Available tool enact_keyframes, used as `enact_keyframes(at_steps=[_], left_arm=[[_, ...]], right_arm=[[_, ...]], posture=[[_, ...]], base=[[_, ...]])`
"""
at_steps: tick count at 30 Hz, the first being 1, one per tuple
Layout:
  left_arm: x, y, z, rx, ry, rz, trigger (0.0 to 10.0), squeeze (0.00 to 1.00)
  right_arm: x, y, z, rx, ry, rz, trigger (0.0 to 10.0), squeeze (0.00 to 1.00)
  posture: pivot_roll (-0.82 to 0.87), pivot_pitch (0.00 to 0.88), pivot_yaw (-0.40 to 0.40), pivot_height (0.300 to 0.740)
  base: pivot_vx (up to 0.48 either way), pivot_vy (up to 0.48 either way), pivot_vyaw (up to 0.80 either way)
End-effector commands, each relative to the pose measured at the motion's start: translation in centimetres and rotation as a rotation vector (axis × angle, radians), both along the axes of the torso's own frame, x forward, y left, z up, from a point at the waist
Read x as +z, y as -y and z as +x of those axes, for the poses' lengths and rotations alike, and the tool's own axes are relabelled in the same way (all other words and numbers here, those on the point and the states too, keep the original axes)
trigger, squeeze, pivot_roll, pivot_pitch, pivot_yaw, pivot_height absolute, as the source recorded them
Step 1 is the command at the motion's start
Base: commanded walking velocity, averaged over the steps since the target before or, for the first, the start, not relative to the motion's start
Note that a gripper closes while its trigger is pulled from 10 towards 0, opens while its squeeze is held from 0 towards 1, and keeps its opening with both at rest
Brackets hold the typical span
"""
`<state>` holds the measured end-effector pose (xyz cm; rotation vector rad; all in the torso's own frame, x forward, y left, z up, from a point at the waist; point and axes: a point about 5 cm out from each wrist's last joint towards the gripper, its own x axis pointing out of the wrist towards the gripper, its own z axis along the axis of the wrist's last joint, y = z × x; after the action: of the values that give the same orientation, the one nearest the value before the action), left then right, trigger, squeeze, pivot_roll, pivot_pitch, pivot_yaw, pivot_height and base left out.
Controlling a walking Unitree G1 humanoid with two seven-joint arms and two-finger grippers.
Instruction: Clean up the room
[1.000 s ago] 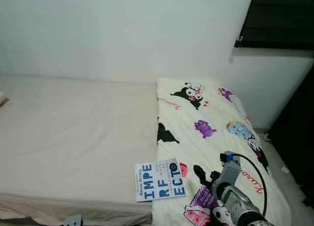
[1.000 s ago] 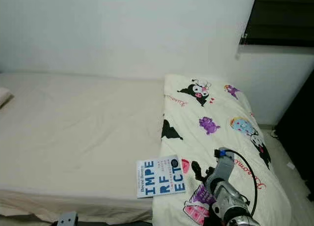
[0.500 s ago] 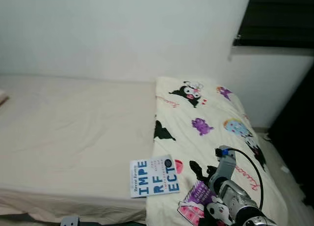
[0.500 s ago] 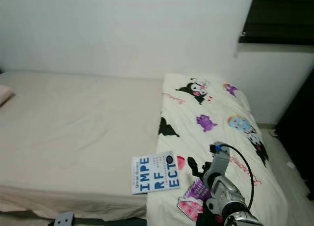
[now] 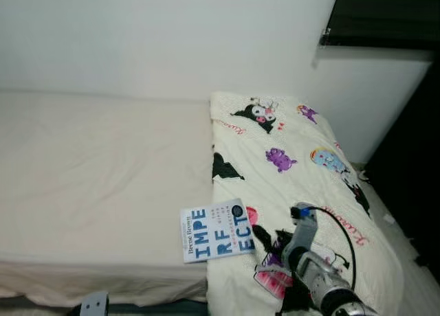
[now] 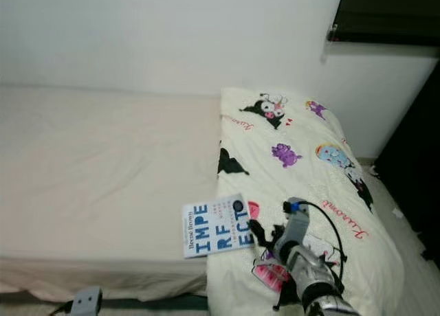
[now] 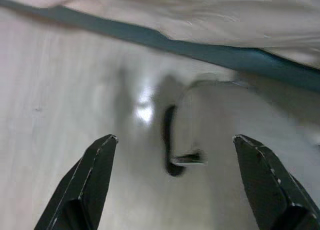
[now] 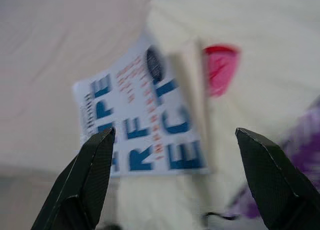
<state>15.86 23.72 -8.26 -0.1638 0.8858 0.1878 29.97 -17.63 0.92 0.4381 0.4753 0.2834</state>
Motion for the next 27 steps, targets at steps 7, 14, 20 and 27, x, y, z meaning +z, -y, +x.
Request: enact_keyframes(at_steps=[7, 14, 20, 27], left_arm=[[2.1, -4.2, 1.7, 0.111, 0.07, 0.163, 10.0, 0.0], [4.0, -7.2, 2.4, 0.268, 0.161, 0.272, 10.0, 0.0], [4.7, -8.3, 2.2, 0.326, 0.192, 0.317, 10.0, 0.0], [4.6, -8.5, 1.6, 0.328, 0.192, 0.336, 10.0, 0.0]], right_arm=[[0.8, -0.5, 0.6, 0.068, 0.024, 0.031, 10.0, 0.0], [2.2, 0.1, 1.6, 0.06, 0.093, 0.018, 10.0, 0.0], [4.2, -0.2, 2.7, 0.124, 0.189, 0.07, 10.0, 0.0], [7.2, -1.6, 4.2, 0.237, 0.284, 0.201, 10.0, 0.0]], posture=[[0.05, 0.048, -0.026, 0.575], [0.07, 0.082, -0.017, 0.55], [0.08, 0.098, -0.016, 0.53], [0.11, 0.13, -0.014, 0.51]], base=[[0.0, 0.0, 0.0], [0.0, 0.0, 0.0], [0.0, 0.0, 0.0], [0.0, 0.0, 0.0]])
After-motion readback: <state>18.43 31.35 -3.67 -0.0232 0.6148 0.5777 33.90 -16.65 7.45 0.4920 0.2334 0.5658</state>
